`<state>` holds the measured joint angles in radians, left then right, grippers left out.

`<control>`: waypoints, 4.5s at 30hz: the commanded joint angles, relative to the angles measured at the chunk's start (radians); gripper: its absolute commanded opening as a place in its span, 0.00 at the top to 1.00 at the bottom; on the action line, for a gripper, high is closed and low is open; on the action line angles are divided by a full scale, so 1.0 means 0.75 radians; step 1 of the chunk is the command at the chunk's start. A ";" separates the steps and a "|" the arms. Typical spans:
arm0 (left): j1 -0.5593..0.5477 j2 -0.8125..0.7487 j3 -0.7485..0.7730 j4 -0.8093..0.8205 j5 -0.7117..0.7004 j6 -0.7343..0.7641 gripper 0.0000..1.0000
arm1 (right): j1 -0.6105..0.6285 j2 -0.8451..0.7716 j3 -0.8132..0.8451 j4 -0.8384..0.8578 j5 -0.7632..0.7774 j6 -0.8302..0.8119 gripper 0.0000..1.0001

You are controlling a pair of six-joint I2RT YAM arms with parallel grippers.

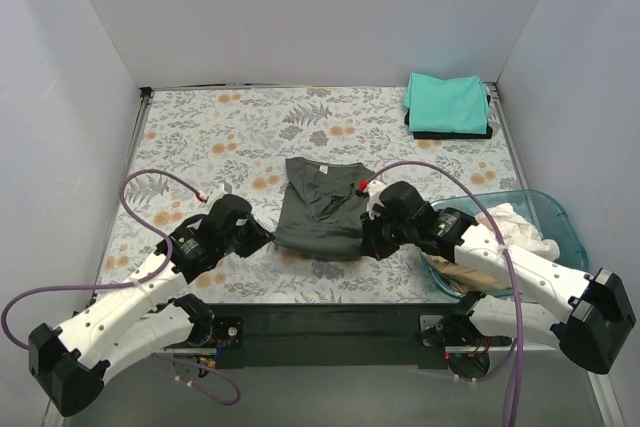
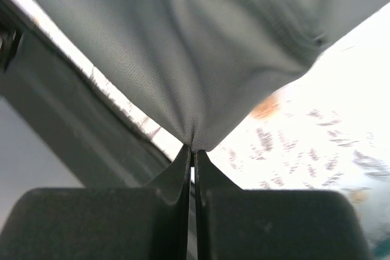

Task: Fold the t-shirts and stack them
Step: Fold the tshirt, then neatly place the folded tshirt to the corner

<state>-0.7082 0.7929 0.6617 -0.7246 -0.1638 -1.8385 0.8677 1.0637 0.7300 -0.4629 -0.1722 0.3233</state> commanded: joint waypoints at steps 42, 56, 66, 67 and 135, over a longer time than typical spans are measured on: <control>0.273 1.088 0.828 0.434 -0.358 0.447 1.00 | -0.568 0.600 0.671 -0.041 -0.136 -0.259 0.99; 0.353 1.375 1.032 0.481 -0.225 0.531 1.00 | -0.697 0.891 0.849 -0.041 -0.184 -0.280 0.99; 0.376 1.575 1.155 0.512 -0.174 0.547 0.95 | -0.758 1.093 0.990 -0.029 -0.222 -0.294 0.98; 0.376 1.589 1.167 0.512 -0.166 0.547 0.91 | -0.760 1.126 1.006 -0.025 -0.222 -0.302 0.96; 0.361 0.197 0.026 0.345 -0.031 0.289 0.05 | -0.689 0.845 0.532 0.315 -0.288 -0.129 0.09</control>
<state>-0.4351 0.9424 0.6941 -0.4038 -0.1329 -1.6203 0.3473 1.6379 1.0733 -0.1913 -0.4122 0.2081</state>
